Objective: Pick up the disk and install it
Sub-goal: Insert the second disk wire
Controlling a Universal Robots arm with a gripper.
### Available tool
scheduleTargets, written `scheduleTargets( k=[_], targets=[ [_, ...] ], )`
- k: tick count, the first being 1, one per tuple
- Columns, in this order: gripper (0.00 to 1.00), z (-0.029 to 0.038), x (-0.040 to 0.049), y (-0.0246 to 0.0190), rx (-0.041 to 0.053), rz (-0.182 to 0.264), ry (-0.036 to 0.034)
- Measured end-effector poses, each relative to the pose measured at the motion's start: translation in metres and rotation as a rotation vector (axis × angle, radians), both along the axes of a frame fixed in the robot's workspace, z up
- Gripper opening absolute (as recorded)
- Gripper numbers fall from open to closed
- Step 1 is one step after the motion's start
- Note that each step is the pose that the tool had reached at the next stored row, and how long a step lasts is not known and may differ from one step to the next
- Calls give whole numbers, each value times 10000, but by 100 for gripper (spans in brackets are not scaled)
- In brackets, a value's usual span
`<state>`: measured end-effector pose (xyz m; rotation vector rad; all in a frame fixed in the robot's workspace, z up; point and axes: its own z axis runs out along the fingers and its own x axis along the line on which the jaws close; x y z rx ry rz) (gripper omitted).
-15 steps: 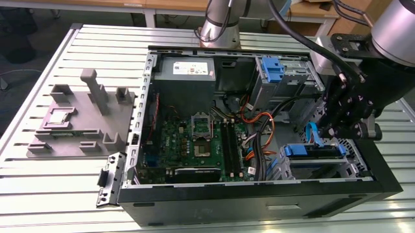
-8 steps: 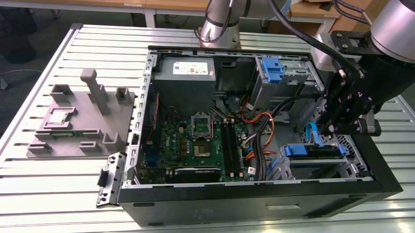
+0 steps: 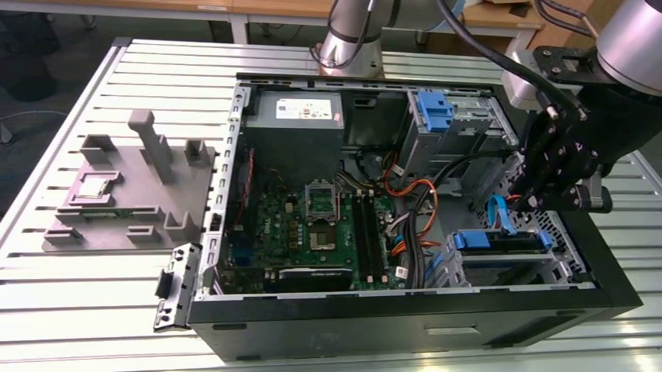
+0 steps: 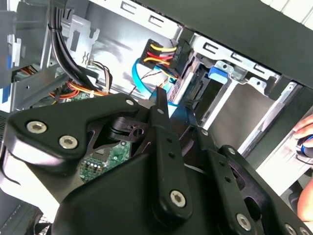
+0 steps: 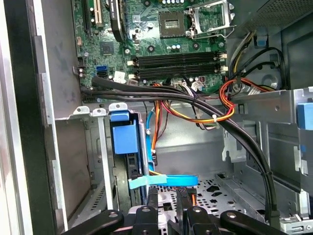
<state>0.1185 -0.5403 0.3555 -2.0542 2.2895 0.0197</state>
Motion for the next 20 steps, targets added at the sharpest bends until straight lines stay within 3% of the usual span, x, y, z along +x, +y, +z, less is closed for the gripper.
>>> scheduleTargets(
  k=[7, 15, 20],
  targets=[
    [29, 0, 31, 12, 0, 11, 0],
    [29, -1, 148, 34, 0, 16, 0],
    [29, -2, 172, 81, -1, 41, 0]
  ],
)
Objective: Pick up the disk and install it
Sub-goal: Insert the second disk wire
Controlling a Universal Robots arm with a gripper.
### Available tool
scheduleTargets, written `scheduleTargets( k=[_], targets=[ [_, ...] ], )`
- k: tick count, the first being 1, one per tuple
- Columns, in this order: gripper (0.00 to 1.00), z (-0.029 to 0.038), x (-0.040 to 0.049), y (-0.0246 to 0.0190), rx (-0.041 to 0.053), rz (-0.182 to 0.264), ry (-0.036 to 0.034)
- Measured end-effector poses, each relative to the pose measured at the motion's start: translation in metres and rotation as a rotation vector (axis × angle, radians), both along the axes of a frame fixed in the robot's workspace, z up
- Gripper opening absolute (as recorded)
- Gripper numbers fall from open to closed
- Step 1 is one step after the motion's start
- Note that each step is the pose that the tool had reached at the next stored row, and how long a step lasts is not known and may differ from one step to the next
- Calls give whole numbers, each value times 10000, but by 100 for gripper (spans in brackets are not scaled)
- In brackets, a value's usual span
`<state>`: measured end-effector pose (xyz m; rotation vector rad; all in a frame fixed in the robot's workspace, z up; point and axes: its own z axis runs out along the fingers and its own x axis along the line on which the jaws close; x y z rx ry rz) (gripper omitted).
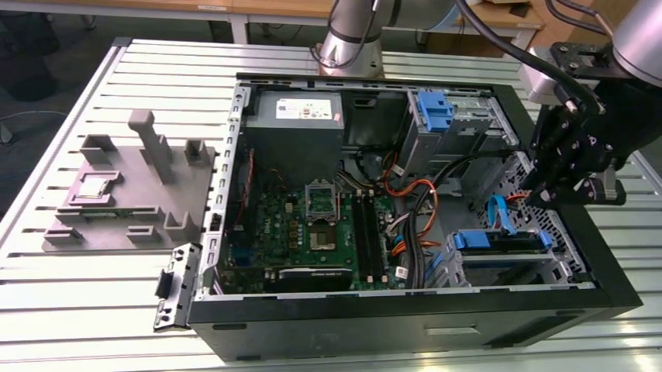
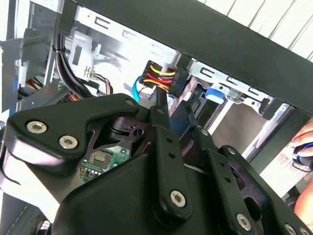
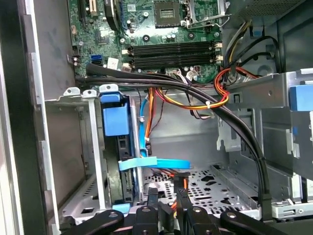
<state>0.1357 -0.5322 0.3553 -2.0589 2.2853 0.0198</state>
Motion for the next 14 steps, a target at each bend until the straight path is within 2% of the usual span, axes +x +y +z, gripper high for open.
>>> scheduleTargets(
  k=[2, 14],
  targets=[
    [29, -1, 14, 14, 2, 12, 0],
    [29, -21, 191, 24, -4, 16, 7]
  ],
)
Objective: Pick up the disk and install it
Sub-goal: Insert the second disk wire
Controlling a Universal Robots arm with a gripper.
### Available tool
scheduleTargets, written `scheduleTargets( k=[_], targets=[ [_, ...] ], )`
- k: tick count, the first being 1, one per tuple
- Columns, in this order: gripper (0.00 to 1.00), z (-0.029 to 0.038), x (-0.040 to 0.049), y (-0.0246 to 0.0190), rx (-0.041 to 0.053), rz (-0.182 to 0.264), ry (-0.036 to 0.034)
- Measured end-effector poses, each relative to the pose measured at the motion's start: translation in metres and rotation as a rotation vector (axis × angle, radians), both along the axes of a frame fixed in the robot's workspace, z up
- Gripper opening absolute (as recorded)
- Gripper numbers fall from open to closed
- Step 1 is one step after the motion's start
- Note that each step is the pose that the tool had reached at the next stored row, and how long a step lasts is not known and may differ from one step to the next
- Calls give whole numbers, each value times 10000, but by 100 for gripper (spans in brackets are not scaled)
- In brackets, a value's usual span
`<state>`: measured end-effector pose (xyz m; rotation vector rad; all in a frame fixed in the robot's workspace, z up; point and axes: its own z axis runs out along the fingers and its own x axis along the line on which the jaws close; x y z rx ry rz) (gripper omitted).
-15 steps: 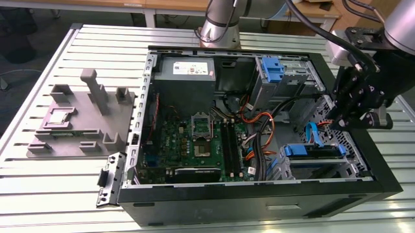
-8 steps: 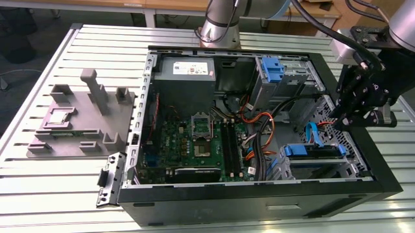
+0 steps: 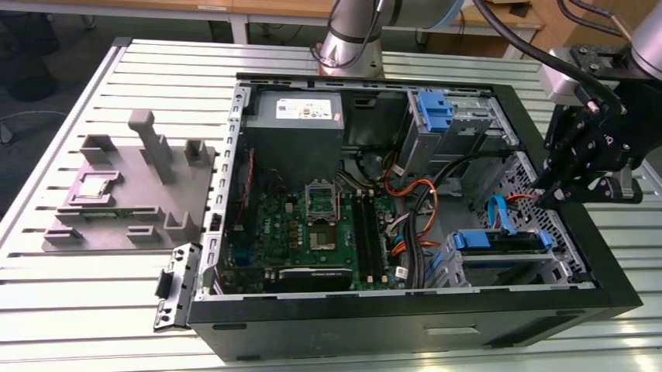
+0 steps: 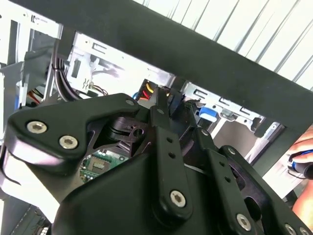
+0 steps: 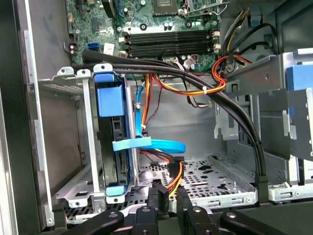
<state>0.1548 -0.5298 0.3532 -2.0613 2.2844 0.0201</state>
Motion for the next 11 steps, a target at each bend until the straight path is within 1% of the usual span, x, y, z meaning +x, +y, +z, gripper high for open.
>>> scheduleTargets(
  k=[3, 7, 11],
  targets=[
    [29, -19, 7, 4, -19, -1, 8],
    [29, -37, 8, 4, -100, -1, 19],
    [29, -42, 8, 4, -170, 0, 20]
  ],
)
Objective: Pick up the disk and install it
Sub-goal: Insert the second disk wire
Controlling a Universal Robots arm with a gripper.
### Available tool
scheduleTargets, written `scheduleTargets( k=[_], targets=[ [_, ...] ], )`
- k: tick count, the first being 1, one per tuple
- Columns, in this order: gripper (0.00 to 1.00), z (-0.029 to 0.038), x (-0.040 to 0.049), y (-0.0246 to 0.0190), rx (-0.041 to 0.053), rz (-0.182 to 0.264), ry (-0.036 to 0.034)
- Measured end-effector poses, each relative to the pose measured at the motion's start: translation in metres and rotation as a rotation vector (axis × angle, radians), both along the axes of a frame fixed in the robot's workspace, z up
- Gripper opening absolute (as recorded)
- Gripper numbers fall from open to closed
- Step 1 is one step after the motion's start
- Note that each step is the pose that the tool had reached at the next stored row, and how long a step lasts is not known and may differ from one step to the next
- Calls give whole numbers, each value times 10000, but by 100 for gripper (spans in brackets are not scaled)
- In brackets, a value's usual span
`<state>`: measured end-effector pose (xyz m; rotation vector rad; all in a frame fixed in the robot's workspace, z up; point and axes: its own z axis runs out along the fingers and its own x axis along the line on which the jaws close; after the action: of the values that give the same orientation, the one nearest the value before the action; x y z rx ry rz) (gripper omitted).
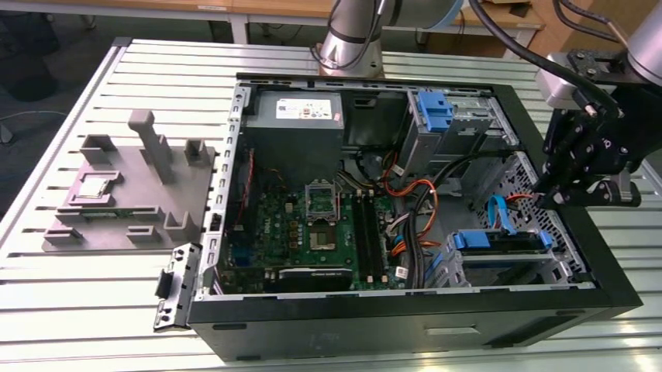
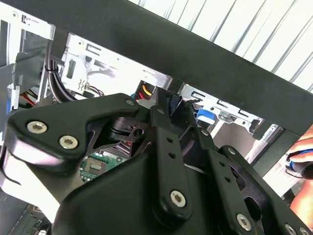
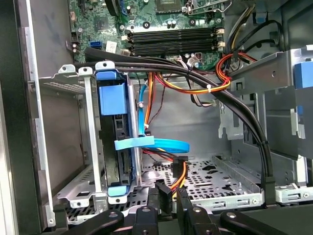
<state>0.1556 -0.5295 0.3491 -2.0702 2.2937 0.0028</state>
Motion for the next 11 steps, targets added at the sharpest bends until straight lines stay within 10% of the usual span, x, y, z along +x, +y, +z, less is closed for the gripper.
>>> scheduleTargets(
  k=[11],
  targets=[
    [22, 1, 0, 0, -10, -1, 2]
  ],
)
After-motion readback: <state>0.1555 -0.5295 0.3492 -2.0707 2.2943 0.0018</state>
